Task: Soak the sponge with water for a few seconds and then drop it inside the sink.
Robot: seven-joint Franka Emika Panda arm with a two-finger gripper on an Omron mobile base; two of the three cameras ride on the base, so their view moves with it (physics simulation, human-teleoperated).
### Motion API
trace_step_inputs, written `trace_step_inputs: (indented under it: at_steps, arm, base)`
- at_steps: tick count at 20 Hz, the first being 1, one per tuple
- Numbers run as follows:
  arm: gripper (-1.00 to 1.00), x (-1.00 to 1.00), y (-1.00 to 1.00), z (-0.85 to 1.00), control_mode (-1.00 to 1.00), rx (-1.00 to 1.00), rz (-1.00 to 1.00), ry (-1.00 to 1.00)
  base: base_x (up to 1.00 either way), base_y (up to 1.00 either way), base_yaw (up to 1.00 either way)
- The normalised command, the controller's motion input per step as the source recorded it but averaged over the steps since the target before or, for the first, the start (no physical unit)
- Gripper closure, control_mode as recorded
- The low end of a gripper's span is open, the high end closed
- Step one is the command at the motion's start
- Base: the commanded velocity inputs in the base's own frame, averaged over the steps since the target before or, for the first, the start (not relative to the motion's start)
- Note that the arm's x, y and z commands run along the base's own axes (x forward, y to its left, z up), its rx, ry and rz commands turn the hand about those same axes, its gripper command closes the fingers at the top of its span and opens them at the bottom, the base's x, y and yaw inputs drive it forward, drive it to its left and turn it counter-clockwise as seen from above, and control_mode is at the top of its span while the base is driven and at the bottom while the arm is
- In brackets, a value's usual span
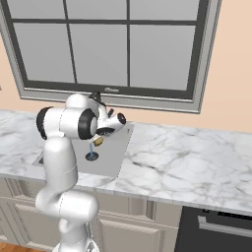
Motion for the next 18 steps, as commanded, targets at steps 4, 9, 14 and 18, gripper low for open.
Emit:
trace_step_inputs:
  at_steps: [4, 9, 14, 18]
  arm:
    - [1.00, -0.14, -0.28, 0.36, -1.00, 0.00, -0.04, 0.01]
    - [1.00, -0.07, -0.31, 0.29, -1.00, -0.01, -0.09, 0.07]
    - [1.00, 0.00, -0.16, 0.13, -1.00, -0.11, -0.20, 0.16]
    - [1.00, 0.00, -0.01, 0.17, -1.00, -0.16, -0.26, 0.28]
  base:
    - [0.00, 0.00, 0.00]
    - [0.00, 0.00, 0.00]
    - [0.00, 0.00, 0.00]
    - [0.00, 0.00, 0.00]
